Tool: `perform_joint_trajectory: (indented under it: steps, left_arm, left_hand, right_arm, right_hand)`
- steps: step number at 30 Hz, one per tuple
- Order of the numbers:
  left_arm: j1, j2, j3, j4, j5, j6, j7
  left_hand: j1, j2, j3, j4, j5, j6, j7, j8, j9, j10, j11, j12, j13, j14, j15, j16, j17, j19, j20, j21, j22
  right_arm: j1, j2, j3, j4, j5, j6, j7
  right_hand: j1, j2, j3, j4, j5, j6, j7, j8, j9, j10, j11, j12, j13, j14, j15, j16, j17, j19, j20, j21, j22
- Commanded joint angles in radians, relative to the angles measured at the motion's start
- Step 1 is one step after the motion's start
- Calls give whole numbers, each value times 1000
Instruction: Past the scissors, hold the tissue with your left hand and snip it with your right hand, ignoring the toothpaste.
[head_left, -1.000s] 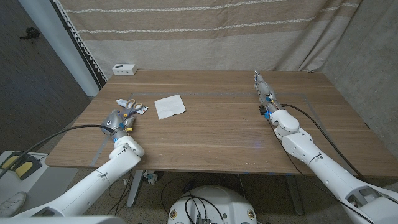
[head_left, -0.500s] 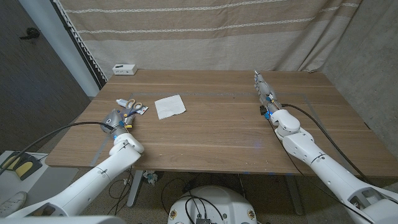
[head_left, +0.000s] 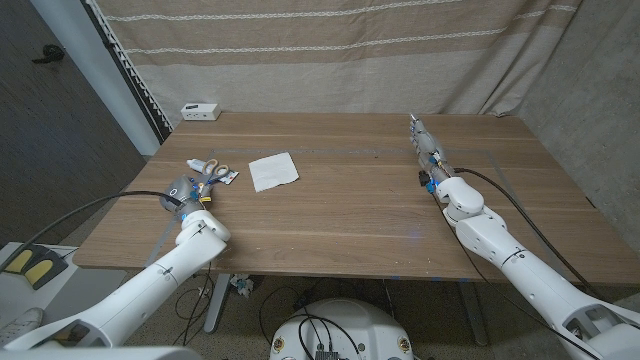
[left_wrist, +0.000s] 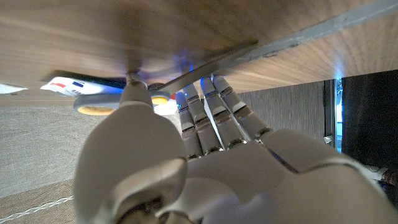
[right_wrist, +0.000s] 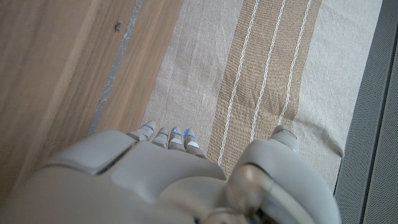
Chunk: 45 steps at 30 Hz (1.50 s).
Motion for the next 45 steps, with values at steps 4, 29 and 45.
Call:
perform_joint_trajectory:
  steps: [4,29,45]
  left_arm:
    - [-8,-3,19,-1,-7,13,-10]
    - [14,-45,-24,14,-9,-52,78]
    - [104,-64,-140,-44,-52,-262,173]
  left_hand:
    - [-22,54,19,19,-10,49,-7,6,-14,47,-9,31,17,87,-112,5,7,9,-49,11,2]
    - [11,129,353,108,5,239,-36,32,14,235,-47,135,91,322,-129,14,43,21,-75,101,37]
    - [-90,108,672,141,-23,106,-63,157,452,151,-59,334,534,447,-128,69,397,-81,-86,430,221]
  right_arm:
    - [-22,-11,11,-18,9,-7,-9]
    - [-44,-19,21,-39,14,-10,-23]
    - [-48,-19,19,-55,8,-14,-33]
  right_hand:
    - [11,6,-6,1,6,-5,-5,1,4,-3,-2,1,5,-40,-11,3,2,-3,3,0,3]
    - [15,11,-8,0,7,-5,-8,1,4,-3,-6,1,5,-39,-10,3,2,-2,3,1,3]
    - [17,13,-9,-1,7,-5,-9,1,4,-2,-7,2,5,-38,-11,3,2,1,3,1,3]
